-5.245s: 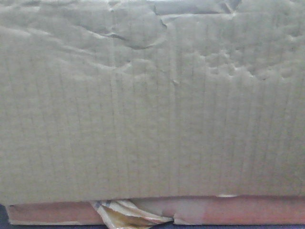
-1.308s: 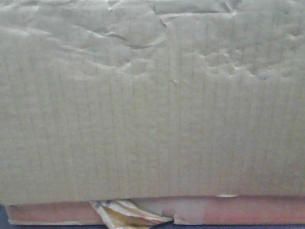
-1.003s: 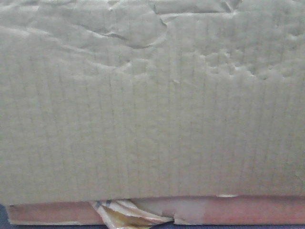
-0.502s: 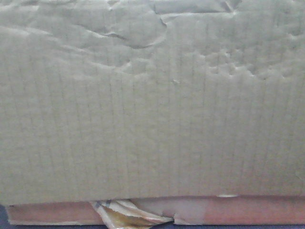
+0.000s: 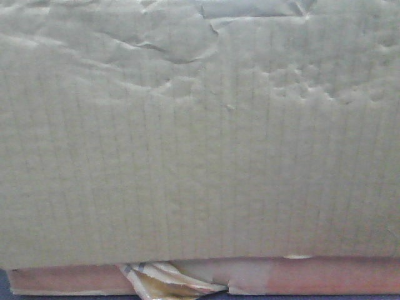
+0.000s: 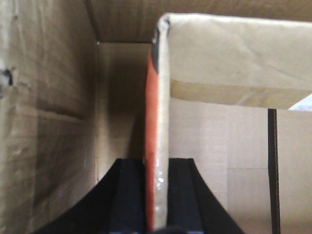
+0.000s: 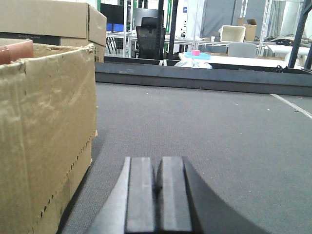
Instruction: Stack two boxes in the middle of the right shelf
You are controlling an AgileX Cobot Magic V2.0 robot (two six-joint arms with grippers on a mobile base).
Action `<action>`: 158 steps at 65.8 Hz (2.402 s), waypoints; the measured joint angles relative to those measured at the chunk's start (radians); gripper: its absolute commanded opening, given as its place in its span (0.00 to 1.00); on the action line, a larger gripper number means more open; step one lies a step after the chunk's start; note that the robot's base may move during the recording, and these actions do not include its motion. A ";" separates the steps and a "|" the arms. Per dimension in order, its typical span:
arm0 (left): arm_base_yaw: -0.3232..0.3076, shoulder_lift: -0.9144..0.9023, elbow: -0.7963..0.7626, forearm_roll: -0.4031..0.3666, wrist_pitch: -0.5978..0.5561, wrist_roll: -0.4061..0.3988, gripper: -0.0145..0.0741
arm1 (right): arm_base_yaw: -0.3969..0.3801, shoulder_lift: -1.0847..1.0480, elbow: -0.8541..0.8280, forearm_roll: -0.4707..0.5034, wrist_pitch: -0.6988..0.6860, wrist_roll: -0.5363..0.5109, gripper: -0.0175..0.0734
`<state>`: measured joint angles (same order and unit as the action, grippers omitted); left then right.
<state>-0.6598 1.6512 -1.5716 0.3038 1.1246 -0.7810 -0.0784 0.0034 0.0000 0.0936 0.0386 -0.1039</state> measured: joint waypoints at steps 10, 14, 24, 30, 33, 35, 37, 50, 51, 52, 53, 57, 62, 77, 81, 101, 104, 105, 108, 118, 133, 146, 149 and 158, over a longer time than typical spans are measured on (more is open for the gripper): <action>0.000 0.003 0.000 0.000 -0.005 -0.001 0.04 | 0.000 0.000 0.000 0.000 0.000 0.000 0.02; 0.000 0.003 0.000 0.000 -0.007 -0.001 0.04 | 0.000 0.000 0.000 0.000 0.000 0.000 0.02; 0.000 0.003 0.000 0.000 -0.007 -0.002 0.18 | 0.000 0.000 0.000 0.000 0.000 0.000 0.02; 0.000 0.003 0.000 0.000 -0.007 -0.002 0.32 | 0.000 0.000 0.000 0.000 0.000 0.000 0.02; 0.000 0.003 0.000 -0.002 -0.010 -0.003 0.36 | 0.000 0.000 0.000 0.000 0.000 0.000 0.02; 0.000 0.003 0.000 -0.002 -0.012 -0.003 0.38 | 0.000 0.000 0.000 0.000 0.000 0.000 0.02; 0.000 0.003 0.000 -0.002 -0.012 -0.003 0.40 | 0.000 0.000 0.000 0.000 0.000 0.000 0.02; 0.000 0.003 0.000 -0.008 -0.016 -0.003 0.43 | 0.000 0.000 0.000 0.000 0.000 0.000 0.02; 0.000 0.003 0.000 -0.008 -0.016 -0.003 0.43 | 0.000 0.000 0.000 0.000 0.000 0.000 0.02; 0.000 0.003 0.000 -0.010 -0.016 -0.003 0.43 | 0.000 0.000 0.000 0.000 0.000 0.000 0.02; 0.000 0.003 -0.002 -0.010 -0.016 -0.003 0.43 | 0.000 0.000 0.000 0.000 0.000 0.000 0.02; 0.000 0.003 -0.015 -0.012 -0.012 -0.003 0.43 | 0.000 0.000 0.000 0.000 0.000 0.000 0.02; 0.000 0.003 -0.049 -0.012 -0.001 0.001 0.43 | 0.000 0.000 0.000 0.000 0.000 0.000 0.02; 0.000 -0.013 -0.181 -0.007 0.059 0.065 0.43 | 0.000 0.000 0.000 0.000 0.000 0.000 0.02; 0.000 -0.028 -0.214 0.018 0.077 0.083 0.43 | 0.000 0.000 0.000 0.000 0.000 0.000 0.02; 0.017 -0.087 -0.238 0.108 0.097 0.137 0.43 | 0.000 0.000 0.000 0.000 0.000 0.000 0.02; 0.022 -0.087 -0.229 0.108 0.097 0.142 0.43 | 0.000 0.000 0.000 0.000 0.000 0.000 0.02; 0.021 -0.087 -0.224 0.108 0.097 0.142 0.43 | 0.000 0.000 0.000 0.000 0.000 0.000 0.02; 0.029 -0.087 -0.211 0.105 0.097 0.143 0.43 | 0.000 0.000 0.000 0.000 0.000 0.000 0.02; 0.067 -0.087 -0.158 0.062 0.099 0.170 0.47 | 0.000 0.000 0.000 0.000 0.000 0.000 0.02; 0.092 -0.087 -0.103 0.022 0.101 0.193 0.65 | 0.000 0.000 0.000 0.000 0.000 0.000 0.02; 0.103 -0.087 -0.055 -0.001 0.101 0.197 0.63 | 0.000 0.000 0.000 0.000 0.000 0.000 0.02; 0.114 -0.087 -0.038 -0.010 0.099 0.197 0.63 | 0.000 0.000 0.000 0.000 0.000 0.000 0.02; 0.150 -0.087 0.016 -0.042 0.099 0.199 0.63 | 0.000 0.000 0.000 0.000 0.000 0.000 0.02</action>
<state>-0.5097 1.5645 -1.5555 0.2615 1.2238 -0.5822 -0.0784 0.0034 0.0000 0.0936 0.0386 -0.1039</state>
